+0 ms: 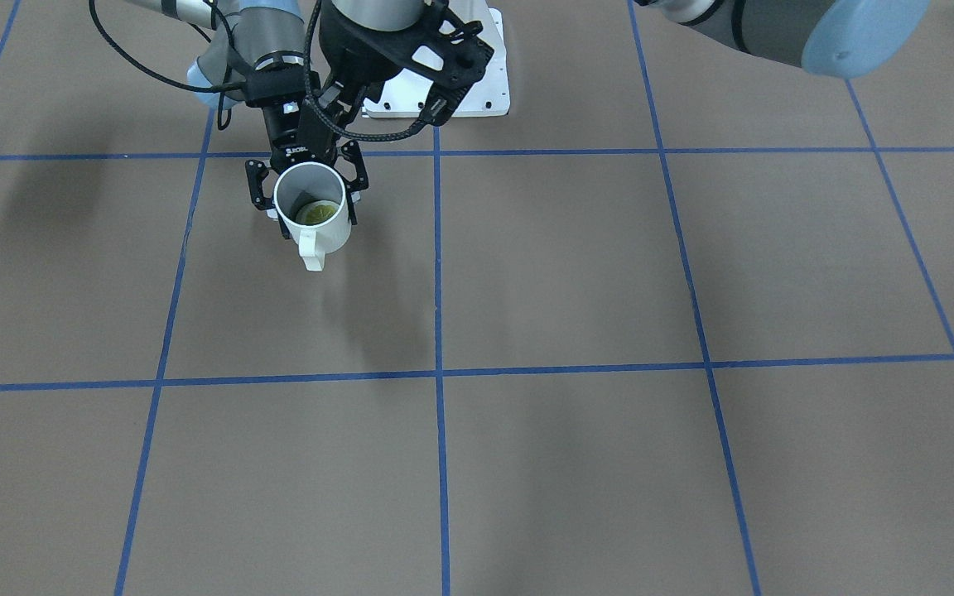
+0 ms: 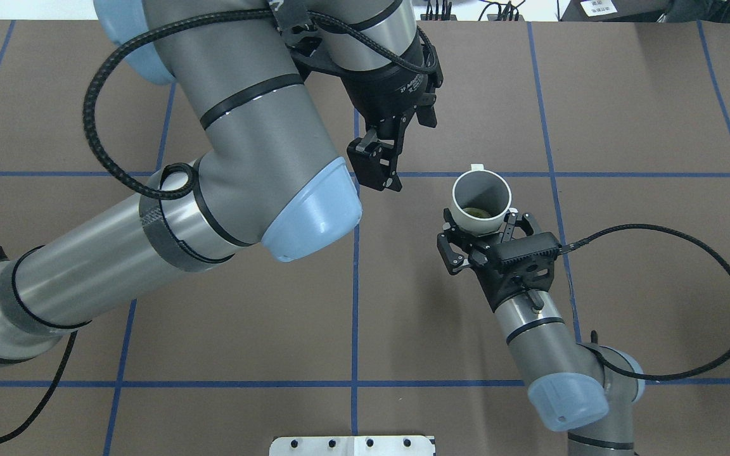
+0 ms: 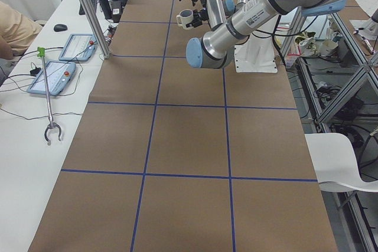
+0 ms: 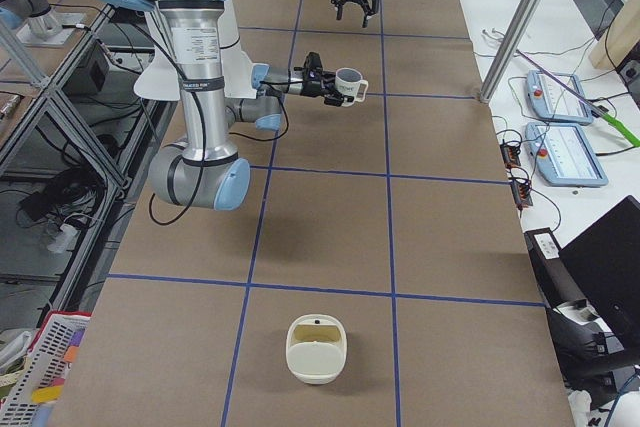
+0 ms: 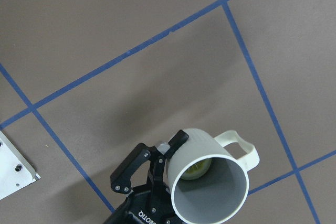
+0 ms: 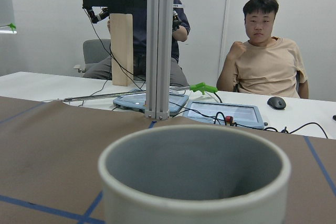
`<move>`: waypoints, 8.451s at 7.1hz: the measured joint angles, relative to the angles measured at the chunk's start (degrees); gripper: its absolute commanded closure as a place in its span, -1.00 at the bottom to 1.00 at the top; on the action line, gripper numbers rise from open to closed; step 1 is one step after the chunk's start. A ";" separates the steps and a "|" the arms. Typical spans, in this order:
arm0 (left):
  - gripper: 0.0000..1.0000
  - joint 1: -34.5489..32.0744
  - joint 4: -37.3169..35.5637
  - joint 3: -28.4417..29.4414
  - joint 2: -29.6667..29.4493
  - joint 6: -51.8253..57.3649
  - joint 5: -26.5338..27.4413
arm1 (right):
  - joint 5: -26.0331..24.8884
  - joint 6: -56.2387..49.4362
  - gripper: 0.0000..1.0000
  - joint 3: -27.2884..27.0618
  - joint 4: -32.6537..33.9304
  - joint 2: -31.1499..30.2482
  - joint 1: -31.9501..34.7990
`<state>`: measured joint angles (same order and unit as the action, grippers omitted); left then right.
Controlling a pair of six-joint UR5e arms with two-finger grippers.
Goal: Left arm hands cup to right arm to dump lemon
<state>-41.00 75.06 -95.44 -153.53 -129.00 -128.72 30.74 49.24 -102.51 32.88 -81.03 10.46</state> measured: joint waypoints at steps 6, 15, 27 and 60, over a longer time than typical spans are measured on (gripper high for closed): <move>-1.00 -2.39 0.04 -1.50 4.70 0.83 0.46 | 44.74 3.23 0.63 22.71 -52.37 -26.88 36.85; -1.00 -2.42 0.00 -1.51 4.73 0.77 0.56 | 74.11 68.01 0.69 34.11 -65.40 -26.68 67.86; -1.00 -3.77 -1.17 -2.75 4.73 0.78 0.72 | 74.14 115.06 0.61 43.34 -73.84 -24.64 72.19; -0.99 0.05 2.32 -0.45 3.10 8.11 13.34 | 8.75 26.01 0.44 4.12 19.76 10.57 10.89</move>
<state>-40.95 77.38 -95.89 -150.43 -120.89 -115.38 39.48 75.25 -98.39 52.64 -70.45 21.34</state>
